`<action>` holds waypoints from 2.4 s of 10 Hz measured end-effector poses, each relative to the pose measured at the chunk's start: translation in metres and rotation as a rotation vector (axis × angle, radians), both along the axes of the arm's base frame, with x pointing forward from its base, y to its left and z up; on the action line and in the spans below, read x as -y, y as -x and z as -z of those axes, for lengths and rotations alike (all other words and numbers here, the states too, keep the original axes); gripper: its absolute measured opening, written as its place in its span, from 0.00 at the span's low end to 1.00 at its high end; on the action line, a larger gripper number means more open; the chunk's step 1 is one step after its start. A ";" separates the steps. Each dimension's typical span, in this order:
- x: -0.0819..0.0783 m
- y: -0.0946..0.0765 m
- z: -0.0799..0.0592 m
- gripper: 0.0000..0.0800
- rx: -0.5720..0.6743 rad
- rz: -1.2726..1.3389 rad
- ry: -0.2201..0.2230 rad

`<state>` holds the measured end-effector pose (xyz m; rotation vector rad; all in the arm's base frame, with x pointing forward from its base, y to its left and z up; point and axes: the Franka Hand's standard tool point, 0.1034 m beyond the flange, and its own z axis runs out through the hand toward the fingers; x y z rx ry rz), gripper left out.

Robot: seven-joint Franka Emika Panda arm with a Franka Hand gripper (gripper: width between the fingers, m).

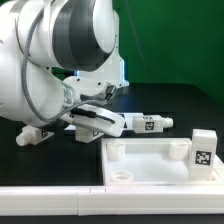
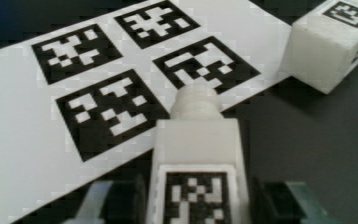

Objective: Assemble square table

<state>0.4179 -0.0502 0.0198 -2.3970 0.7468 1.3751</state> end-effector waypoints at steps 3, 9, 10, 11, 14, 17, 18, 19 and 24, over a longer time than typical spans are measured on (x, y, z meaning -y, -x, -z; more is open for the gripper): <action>-0.002 -0.006 -0.003 0.34 0.029 -0.008 0.011; -0.030 -0.070 -0.080 0.33 0.366 -0.202 0.112; -0.030 -0.073 -0.081 0.31 0.425 -0.198 0.138; -0.031 -0.077 -0.082 0.30 0.496 -0.197 0.168; -0.032 -0.080 -0.082 0.28 0.577 -0.196 0.203; -0.030 -0.075 -0.077 0.59 0.527 -0.108 0.187; -0.023 -0.072 -0.073 0.76 0.469 -0.017 0.187; -0.023 -0.072 -0.073 0.80 0.408 0.068 0.200; -0.016 -0.070 -0.072 0.81 0.292 0.248 0.364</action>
Offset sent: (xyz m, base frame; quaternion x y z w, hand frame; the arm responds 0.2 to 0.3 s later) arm 0.0269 0.0219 0.0686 -0.0846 0.0170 -0.0629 0.9943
